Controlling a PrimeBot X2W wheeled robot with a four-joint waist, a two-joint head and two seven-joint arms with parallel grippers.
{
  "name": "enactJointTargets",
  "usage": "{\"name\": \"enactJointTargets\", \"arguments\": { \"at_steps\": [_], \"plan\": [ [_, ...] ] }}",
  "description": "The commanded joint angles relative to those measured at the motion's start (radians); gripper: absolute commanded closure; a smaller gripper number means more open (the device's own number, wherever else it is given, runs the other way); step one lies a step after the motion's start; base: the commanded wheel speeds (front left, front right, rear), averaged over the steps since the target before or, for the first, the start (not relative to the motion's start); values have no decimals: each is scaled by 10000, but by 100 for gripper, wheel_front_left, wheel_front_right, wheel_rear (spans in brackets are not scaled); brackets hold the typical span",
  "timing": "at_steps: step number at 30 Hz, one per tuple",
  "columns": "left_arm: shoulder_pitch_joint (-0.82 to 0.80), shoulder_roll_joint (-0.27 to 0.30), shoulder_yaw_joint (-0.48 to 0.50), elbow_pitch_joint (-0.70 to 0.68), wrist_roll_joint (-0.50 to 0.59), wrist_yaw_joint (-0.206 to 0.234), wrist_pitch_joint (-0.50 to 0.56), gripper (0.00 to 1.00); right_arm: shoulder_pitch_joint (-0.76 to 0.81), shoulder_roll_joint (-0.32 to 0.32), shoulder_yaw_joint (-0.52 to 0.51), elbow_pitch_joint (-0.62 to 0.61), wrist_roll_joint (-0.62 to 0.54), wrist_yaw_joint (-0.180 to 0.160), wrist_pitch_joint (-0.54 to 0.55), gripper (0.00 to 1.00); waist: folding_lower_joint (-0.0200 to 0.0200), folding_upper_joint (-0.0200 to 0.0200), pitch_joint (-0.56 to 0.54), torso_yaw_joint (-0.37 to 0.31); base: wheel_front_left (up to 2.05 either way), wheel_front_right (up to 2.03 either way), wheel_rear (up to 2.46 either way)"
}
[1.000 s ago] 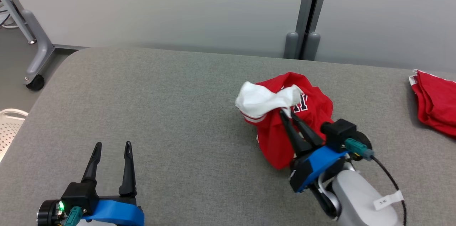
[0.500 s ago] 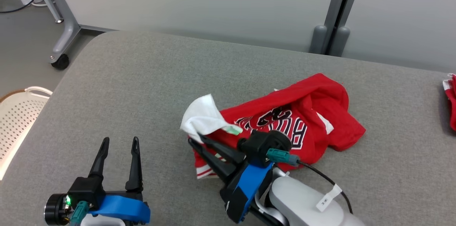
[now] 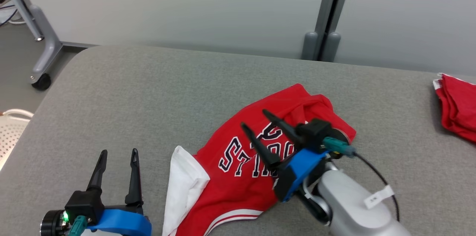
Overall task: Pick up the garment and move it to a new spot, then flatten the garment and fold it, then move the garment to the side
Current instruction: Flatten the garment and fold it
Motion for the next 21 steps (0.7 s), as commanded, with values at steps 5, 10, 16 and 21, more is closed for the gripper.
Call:
{"name": "enactJointTargets", "arguments": {
  "at_steps": [5, 10, 16, 21],
  "plan": [
    [274, 53, 173, -122, 95, 58, -23, 0, 1207, -670, -2703, -1067, -1285, 4, -32, 0, 0, 0, -262, -674, 0, 0, 0],
    [404, 49, 215, -148, 161, 62, -23, 0, 2785, -918, -4851, -2348, -2180, 4, -32, 0, 0, 0, -339, -985, 0, 0, 0],
    [468, 42, 159, -100, 213, 39, -23, 0, 4739, -617, -6505, -3152, -2708, 4, -32, 0, 0, 0, -332, -1128, 0, 0, 0],
    [468, 60, 180, -31, 241, 27, -23, 0, 5719, -274, -6988, -3375, -3000, 4, -34, 0, 0, 0, -253, -1261, 0, 0, 0]
  ]
}}
